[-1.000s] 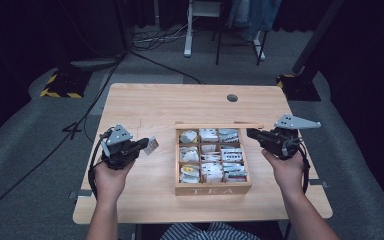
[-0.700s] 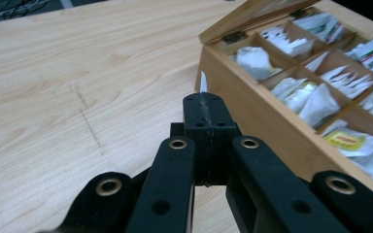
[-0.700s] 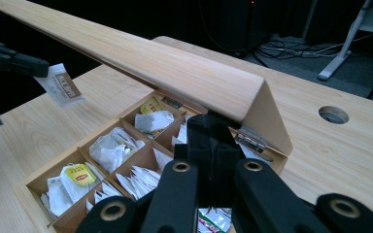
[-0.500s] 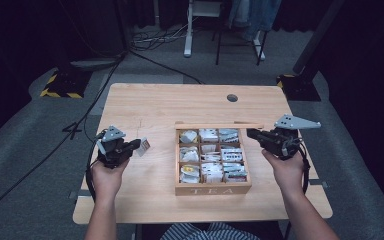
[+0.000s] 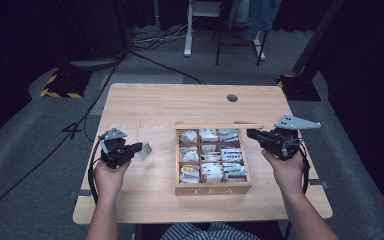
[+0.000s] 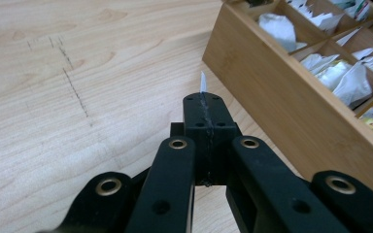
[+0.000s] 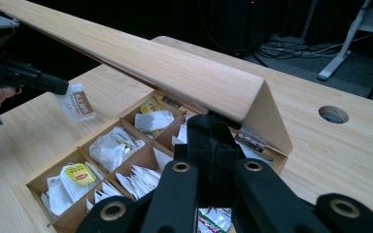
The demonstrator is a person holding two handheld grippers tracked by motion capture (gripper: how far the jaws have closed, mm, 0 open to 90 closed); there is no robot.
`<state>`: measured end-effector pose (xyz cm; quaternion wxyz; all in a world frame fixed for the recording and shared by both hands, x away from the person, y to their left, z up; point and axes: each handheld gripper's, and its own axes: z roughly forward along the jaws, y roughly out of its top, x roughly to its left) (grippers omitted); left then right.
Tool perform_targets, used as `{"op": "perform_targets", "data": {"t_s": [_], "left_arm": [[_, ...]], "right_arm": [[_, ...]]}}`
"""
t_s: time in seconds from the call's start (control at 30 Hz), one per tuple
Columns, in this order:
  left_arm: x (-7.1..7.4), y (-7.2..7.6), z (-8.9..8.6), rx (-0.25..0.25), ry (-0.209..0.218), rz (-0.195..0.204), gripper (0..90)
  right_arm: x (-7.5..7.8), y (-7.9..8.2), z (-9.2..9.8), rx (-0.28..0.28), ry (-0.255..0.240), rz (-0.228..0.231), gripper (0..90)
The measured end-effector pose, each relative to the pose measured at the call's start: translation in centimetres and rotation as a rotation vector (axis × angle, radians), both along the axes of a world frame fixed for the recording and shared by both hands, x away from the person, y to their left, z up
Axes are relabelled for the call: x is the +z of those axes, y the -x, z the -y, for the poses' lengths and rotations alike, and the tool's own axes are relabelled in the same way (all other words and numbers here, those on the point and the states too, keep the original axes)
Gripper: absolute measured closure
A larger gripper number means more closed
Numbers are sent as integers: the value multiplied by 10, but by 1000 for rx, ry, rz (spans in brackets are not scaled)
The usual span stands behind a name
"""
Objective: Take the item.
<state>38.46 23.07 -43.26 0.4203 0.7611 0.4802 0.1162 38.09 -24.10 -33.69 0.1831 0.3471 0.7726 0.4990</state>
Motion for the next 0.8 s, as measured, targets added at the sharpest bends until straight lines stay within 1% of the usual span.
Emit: {"op": "perform_targets", "data": {"t_s": [0.03, 0.17, 0.43, 0.57, 0.67, 0.8], "left_arm": [[-3, -2, 0, 1, -2, -13, 900], [-7, -4, 0, 10, 9, -37, 900], [-14, -7, -2, 23, 11, -50, 900], [-14, -7, -2, 15, 12, -57, 900], [-17, -9, -1, 17, 0, -65, 900], [-18, -11, -2, 25, 7, -68, 900]], "right_arm": [[0, 0, 0, 1, 0, -1, 900], [0, 0, 0, -1, -2, -2, 900], [-1, 0, 0, 2, 1, -3, 900], [-2, -1, -1, 2, 3, -7, 900], [-2, -1, -2, 3, 3, -9, 900], [-3, 0, -2, 6, 5, -10, 900]]}}
